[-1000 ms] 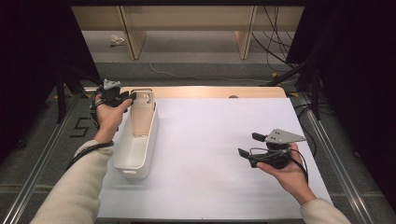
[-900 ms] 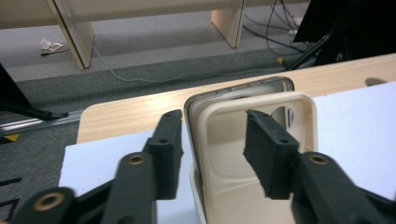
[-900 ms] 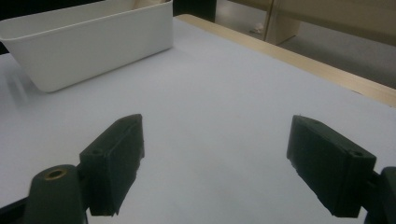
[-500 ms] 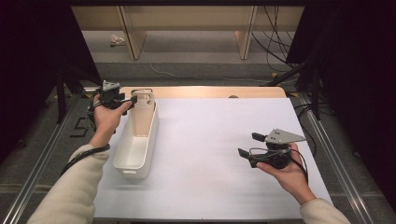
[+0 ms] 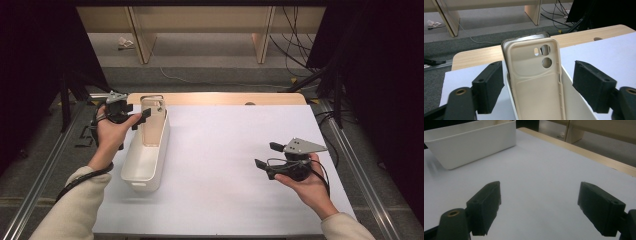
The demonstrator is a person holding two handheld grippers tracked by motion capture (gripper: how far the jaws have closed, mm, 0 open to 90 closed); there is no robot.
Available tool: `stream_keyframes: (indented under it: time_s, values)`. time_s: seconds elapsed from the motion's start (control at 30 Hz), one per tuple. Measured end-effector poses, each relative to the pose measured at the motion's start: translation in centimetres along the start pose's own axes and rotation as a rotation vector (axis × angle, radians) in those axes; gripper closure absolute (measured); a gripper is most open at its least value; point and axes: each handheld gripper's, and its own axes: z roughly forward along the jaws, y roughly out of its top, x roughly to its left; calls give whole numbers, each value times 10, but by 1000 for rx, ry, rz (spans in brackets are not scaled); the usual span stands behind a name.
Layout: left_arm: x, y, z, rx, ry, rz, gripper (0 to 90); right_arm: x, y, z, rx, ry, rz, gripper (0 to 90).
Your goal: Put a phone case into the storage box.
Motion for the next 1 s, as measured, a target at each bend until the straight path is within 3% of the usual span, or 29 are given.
stream_keyframes:
  time_s: [0.13, 0.37, 1.0]
  values:
    - [-5, -2, -6, 0, -5, 11, 210, 0, 0, 0, -1, 0, 1, 197]
    - [-15, -11, -17, -22, -51, 24, 155, -1, 0, -1, -2, 1, 4, 196]
    - [-44, -38, -46, -51, -129, 92, 96, -1, 0, -1, -5, 0, 9, 193]
